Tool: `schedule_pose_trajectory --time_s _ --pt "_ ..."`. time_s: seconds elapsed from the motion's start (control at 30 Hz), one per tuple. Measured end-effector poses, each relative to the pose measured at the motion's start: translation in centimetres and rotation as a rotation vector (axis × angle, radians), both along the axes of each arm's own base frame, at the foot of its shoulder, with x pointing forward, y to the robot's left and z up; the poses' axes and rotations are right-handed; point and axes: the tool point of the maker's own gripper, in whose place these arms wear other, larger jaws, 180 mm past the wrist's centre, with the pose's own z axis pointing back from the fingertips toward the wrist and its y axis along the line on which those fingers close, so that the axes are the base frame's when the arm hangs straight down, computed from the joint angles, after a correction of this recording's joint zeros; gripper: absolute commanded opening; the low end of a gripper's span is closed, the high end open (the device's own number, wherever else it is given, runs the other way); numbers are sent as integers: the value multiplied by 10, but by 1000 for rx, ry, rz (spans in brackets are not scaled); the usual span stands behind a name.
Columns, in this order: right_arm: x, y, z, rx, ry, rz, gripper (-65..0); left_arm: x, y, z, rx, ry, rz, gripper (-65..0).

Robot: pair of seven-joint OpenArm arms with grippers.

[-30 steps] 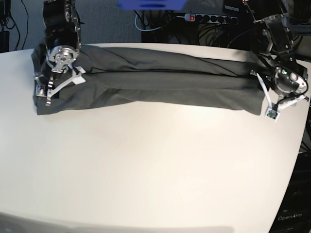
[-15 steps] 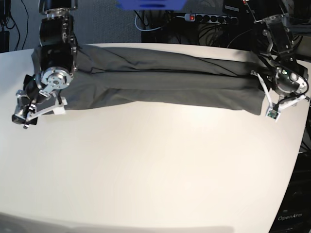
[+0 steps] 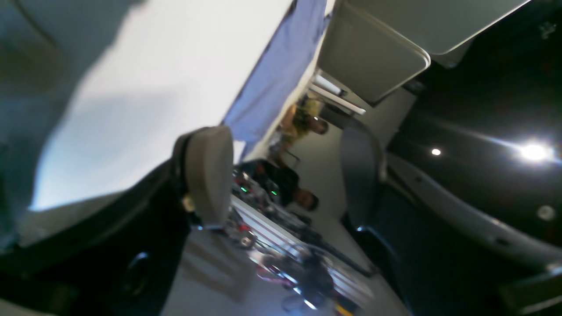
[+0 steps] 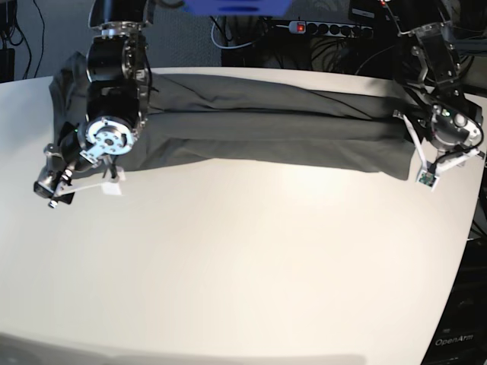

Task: Fold the T-shirt properly
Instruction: 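Release the shirt and move the right gripper to the strip end, then lower the right gripper and grasp the strip end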

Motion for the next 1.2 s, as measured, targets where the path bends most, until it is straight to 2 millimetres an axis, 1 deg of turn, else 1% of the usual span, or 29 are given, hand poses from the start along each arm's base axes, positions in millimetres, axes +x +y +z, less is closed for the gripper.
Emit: schedule_pose_trajectory --time_s 0.07,0.13,0.33,0.37,0.5,0.53,0.63,0.7,0.8,0.83,0.9,1.0,1.07,1.13,1.2 --pt "5 7 -6 59 -11 13 -271 0 0 0 0 0 -1 -336" --pt "5 9 -10 101 -19 4 -271 0 1 0 2 2 0 -336" --pt "7 24 -32 289 -29 9 -271 0 1 0 2 2 1 -336" --pt "5 22 -36 320 -33 -14 -271 0 1 0 1 2 1 -336" --pt "-3 12 -47 432 -57 -87 -271 1 1 0 1 -1 1 -336" --pt "-3 9 -48 459 -73 -106 -271 1 1 0 0 -1 1 -336" --pt "0 -11 -41 504 -147 -185 -271 0 -1 -1 -5 -1 2 -336" --pt "1 -20 -40 560 -195 -232 -271 1 -2 -1 -7 -2 1 -336" --pt "-6 -37 -39 602 -244 -301 -271 1 -1 -1 -8 -2 3 -336" --pt "-8 -40 -39 611 -254 -317 -271 0 -1 -1 -5 -1 3 -336" --pt "-10 -40 -43 651 -269 -336 -271 1 -1 -1 -5 -1 3 -336" --pt "-10 -33 -49 704 -277 -333 -270 2 -1 0 -7 -4 5 -336" --pt "-7 -25 -53 745 -285 -294 -270 6 -1 3 -7 -16 4 -336" --pt "-3 -11 -58 786 -284 -216 -270 9 -1 5 -7 -26 3 -336" --pt "0 9 -65 828 -271 -117 -267 9 -2 4 -10 -24 4 -336"
